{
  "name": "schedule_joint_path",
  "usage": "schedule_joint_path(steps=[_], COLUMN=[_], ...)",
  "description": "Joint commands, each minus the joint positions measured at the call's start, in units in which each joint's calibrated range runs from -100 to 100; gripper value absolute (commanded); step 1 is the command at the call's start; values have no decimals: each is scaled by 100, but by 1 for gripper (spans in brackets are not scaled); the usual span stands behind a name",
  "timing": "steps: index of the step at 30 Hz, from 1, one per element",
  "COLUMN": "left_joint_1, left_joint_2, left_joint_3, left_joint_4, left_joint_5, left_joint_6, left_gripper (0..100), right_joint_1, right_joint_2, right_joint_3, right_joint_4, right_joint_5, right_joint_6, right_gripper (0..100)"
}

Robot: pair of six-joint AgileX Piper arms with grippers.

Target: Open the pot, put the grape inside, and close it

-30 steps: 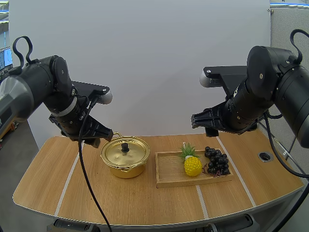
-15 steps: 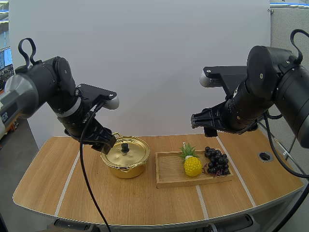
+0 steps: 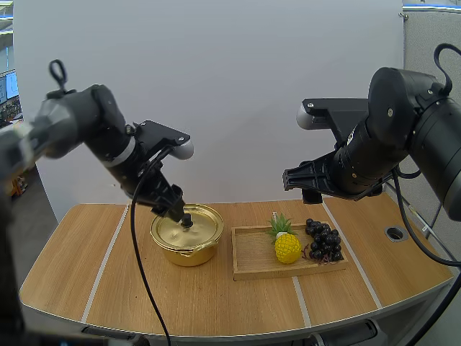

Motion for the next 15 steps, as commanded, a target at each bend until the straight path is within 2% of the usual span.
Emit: schedule_joint_path(steps=[1, 11, 12, 15], left_joint_1=[-3, -29, -48, -220], left_joint_2=[977, 2283, 2362, 2607], left_joint_3=[-868, -1844, -1874, -1917], left_joint_4=[-77, -47, -8, 217], left_joint_5=[-170, 268, 268, 200], left_joint_6=[147, 469, 506, 506], left_gripper=[100, 100, 100, 100], right_joint_1=[-18, -18, -18, -18], right_joint_2=[-15, -15, -15, -15], right_joint_3=[-48, -48, -48, -48], right_joint_4=[20, 33, 33, 33], right_joint_5=[0, 0, 0, 0], right_joint_6=[-36, 0, 0, 0], right_gripper=[100, 100, 100, 100])
